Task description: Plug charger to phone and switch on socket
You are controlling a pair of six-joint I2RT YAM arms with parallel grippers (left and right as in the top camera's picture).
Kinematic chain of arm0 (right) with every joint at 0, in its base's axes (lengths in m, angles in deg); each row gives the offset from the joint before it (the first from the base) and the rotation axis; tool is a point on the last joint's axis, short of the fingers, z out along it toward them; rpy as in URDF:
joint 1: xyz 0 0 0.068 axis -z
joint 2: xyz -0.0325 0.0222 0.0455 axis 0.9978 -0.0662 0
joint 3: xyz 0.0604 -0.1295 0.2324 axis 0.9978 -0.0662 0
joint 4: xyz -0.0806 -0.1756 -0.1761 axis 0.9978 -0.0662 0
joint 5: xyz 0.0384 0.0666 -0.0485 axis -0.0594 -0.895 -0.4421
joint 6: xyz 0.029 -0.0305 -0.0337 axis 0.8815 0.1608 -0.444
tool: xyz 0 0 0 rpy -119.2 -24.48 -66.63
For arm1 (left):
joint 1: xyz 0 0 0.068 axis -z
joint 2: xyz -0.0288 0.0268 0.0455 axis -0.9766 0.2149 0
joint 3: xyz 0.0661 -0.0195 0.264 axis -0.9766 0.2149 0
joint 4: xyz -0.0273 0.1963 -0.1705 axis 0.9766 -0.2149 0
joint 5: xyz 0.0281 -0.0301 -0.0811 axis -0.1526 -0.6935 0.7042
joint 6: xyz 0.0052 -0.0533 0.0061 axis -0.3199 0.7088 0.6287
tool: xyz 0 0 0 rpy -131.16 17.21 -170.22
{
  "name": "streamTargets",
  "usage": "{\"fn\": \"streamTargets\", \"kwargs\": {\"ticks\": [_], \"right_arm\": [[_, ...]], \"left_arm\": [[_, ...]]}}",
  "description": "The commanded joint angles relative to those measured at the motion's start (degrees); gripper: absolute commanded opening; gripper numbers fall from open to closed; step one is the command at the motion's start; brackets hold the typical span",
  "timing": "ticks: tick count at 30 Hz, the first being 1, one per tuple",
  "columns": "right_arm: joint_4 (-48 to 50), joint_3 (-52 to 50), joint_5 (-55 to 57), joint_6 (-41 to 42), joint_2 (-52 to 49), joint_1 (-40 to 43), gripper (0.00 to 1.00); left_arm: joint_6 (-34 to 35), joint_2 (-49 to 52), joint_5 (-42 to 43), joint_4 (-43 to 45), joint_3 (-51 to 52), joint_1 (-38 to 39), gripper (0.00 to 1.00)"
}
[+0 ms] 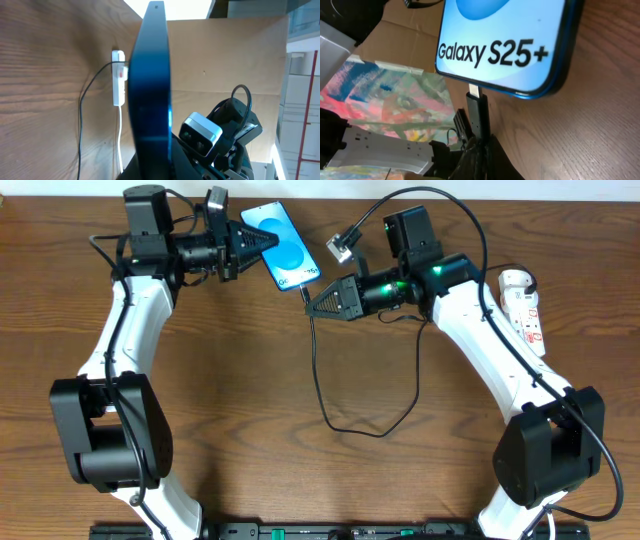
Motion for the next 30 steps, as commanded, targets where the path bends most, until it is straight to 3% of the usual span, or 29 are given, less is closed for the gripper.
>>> {"fn": "streamTargets", "kwargs": {"ticks": [1, 30], "right_arm": [[2.5, 0.1, -1.6, 1.5, 1.7, 1.3, 0.01], [4.5, 0.1, -2.2, 2.9, 1.7, 1.8, 0.01]], "left_arm": [[-0.6, -1.5, 3.3, 0.2, 0.0, 0.4, 0.07], [-5.8, -1.5, 11.3, 0.2, 0.0, 0.4, 0.07]]}}
